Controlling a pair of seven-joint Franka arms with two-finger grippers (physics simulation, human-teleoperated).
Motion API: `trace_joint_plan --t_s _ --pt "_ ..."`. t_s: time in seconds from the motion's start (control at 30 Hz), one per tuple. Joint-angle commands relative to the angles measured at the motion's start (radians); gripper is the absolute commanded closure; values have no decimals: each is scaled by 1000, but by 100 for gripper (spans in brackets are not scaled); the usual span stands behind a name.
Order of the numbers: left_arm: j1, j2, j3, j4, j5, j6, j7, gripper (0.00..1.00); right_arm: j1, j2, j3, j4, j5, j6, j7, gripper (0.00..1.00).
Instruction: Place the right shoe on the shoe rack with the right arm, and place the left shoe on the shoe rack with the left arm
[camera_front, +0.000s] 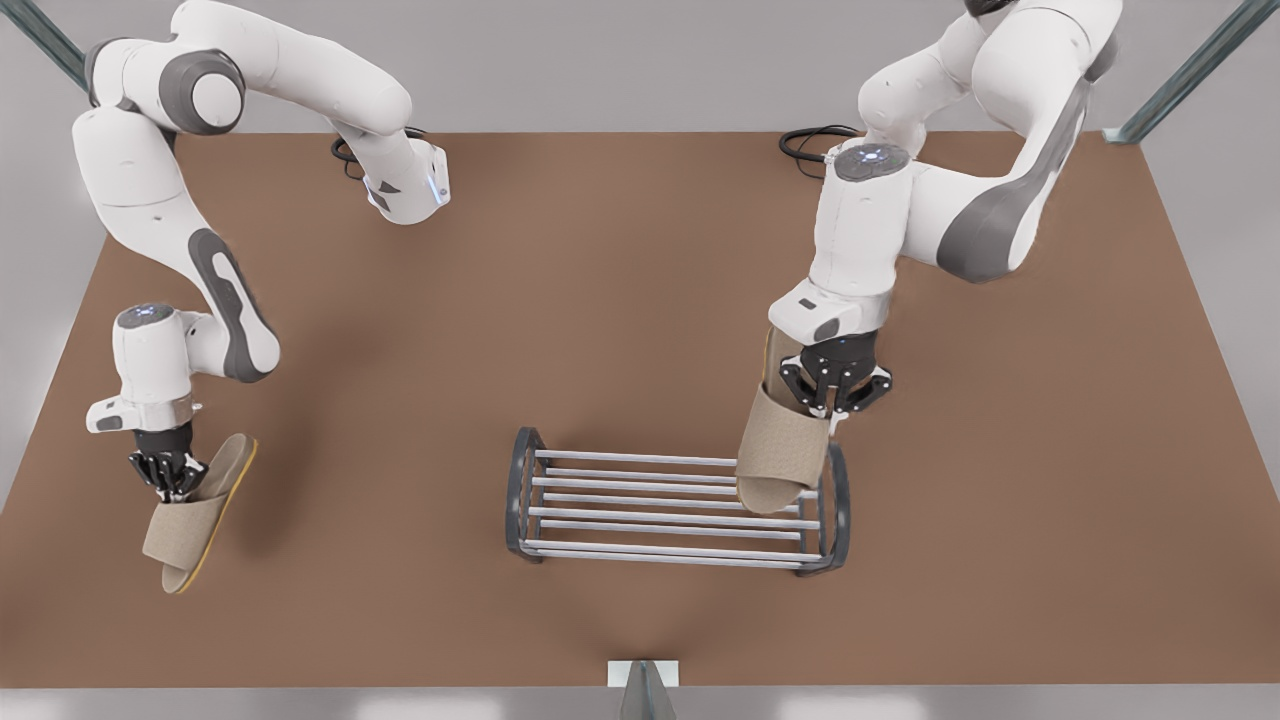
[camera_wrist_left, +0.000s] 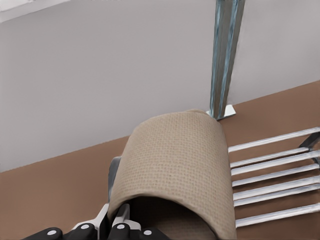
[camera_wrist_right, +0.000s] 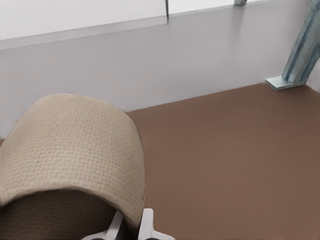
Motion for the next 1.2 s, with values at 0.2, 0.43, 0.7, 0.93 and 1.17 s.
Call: trace_joint_plan --t_s 0.2,0.43,0.7,0.93,1.17 --pt "-407 158 403 110 278 24 -542 79 1 -11 121 451 13 -844 275 79" --pt "-374 166 404 -11 357 82 -611 79 253 -129 140 684 4 -1442 311 79" --pt "-352 166 404 -85 375 106 -614 0 541 -52 53 1001 7 -1956 165 79" --pt "-349 42 323 -200 354 -67 -603 0 698 -14 -13 1020 4 -1848 392 79" --pt "70 59 113 213 -277 -639 246 0 776 40 -65 1046 4 -1699 610 79"
